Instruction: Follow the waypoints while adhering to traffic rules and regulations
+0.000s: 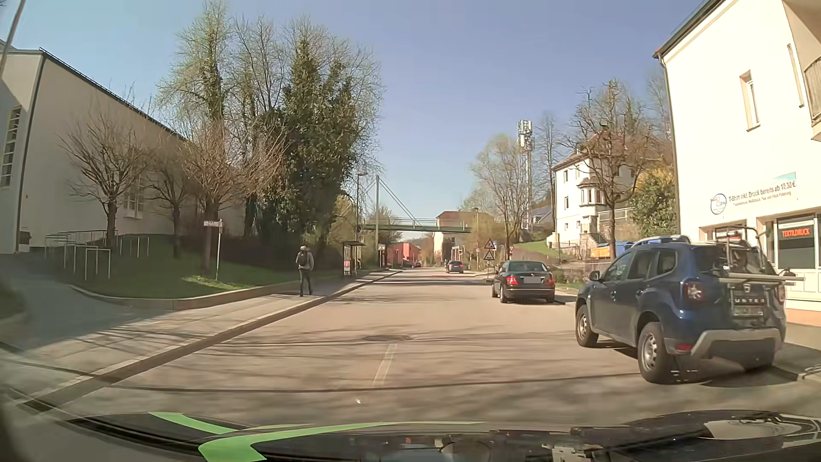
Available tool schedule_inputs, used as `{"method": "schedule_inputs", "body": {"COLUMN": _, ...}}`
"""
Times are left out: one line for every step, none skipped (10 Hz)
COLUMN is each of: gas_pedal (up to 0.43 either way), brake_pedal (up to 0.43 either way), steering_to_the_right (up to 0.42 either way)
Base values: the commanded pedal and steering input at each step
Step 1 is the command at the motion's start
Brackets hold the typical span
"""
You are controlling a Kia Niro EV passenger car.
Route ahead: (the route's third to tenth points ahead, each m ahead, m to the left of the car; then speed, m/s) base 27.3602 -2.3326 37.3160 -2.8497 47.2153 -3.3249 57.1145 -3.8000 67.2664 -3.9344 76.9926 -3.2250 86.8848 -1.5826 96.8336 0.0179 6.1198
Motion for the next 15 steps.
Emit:
{"method": "schedule_inputs", "body": {"gas_pedal": 0.197, "brake_pedal": 0.0, "steering_to_the_right": 0.005}}
{"method": "schedule_inputs", "body": {"gas_pedal": 0.197, "brake_pedal": 0.0, "steering_to_the_right": 0.006}}
{"method": "schedule_inputs", "body": {"gas_pedal": 0.197, "brake_pedal": 0.0, "steering_to_the_right": 0.005}}
{"method": "schedule_inputs", "body": {"gas_pedal": 0.197, "brake_pedal": 0.0, "steering_to_the_right": 0.005}}
{"method": "schedule_inputs", "body": {"gas_pedal": 0.197, "brake_pedal": 0.0, "steering_to_the_right": 0.005}}
{"method": "schedule_inputs", "body": {"gas_pedal": 0.197, "brake_pedal": 0.0, "steering_to_the_right": 0.005}}
{"method": "schedule_inputs", "body": {"gas_pedal": 0.197, "brake_pedal": 0.0, "steering_to_the_right": 0.005}}
{"method": "schedule_inputs", "body": {"gas_pedal": 0.197, "brake_pedal": 0.0, "steering_to_the_right": 0.005}}
{"method": "schedule_inputs", "body": {"gas_pedal": 0.189, "brake_pedal": 0.0, "steering_to_the_right": 0.005}}
{"method": "schedule_inputs", "body": {"gas_pedal": 0.169, "brake_pedal": 0.0, "steering_to_the_right": 0.005}}
{"method": "schedule_inputs", "body": {"gas_pedal": 0.169, "brake_pedal": 0.0, "steering_to_the_right": 0.004}}
{"method": "schedule_inputs", "body": {"gas_pedal": 0.169, "brake_pedal": 0.0, "steering_to_the_right": 0.004}}
{"method": "schedule_inputs", "body": {"gas_pedal": 0.157, "brake_pedal": 0.0, "steering_to_the_right": 0.005}}
{"method": "schedule_inputs", "body": {"gas_pedal": 0.157, "brake_pedal": 0.0, "steering_to_the_right": 0.004}}
{"method": "schedule_inputs", "body": {"gas_pedal": 0.157, "brake_pedal": 0.0, "steering_to_the_right": 0.003}}
